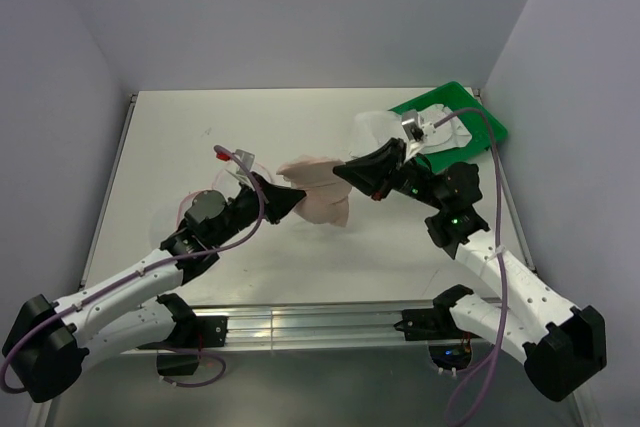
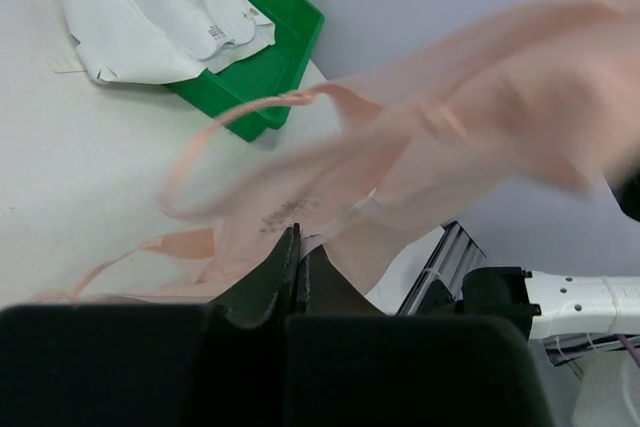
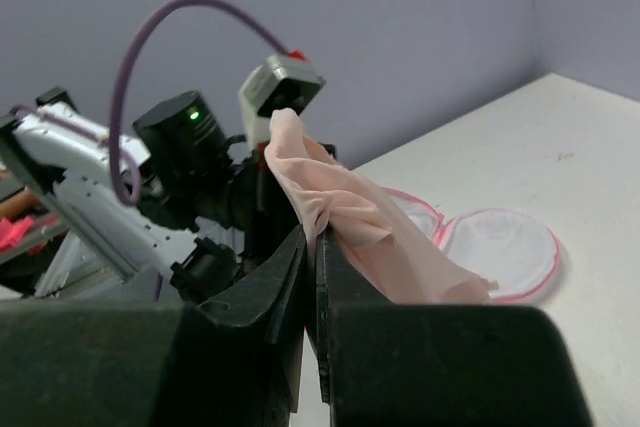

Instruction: Place the bra in the laundry bag and zip it closed

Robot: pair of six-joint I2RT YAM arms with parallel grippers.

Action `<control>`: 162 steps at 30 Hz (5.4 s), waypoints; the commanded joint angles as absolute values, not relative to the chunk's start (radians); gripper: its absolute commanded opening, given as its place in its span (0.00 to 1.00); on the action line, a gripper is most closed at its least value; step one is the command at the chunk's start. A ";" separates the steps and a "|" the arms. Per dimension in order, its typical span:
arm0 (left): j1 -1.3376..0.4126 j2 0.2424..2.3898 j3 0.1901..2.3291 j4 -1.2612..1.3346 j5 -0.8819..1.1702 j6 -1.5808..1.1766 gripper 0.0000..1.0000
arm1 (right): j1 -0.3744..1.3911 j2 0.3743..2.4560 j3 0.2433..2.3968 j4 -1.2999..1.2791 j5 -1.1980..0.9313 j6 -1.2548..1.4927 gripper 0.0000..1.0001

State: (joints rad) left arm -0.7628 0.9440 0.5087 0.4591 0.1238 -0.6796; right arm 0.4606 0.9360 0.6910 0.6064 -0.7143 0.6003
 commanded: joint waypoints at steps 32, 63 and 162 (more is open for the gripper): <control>-0.759 0.835 0.603 0.399 -0.008 -0.589 0.00 | 0.477 0.867 0.747 0.269 -0.782 0.325 0.85; -0.758 0.796 0.594 0.580 0.476 -0.669 0.00 | 0.571 1.098 0.850 0.235 -1.043 0.192 1.00; -0.175 1.149 1.002 -0.790 -0.324 -0.402 0.55 | 0.698 1.005 0.494 0.664 -0.408 0.722 0.00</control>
State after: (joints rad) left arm -0.1780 1.1366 0.9596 -0.7914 -0.3706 -0.4259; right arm 0.6895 1.0222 0.4824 0.6277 -0.4370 0.7212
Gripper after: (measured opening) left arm 0.549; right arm 0.151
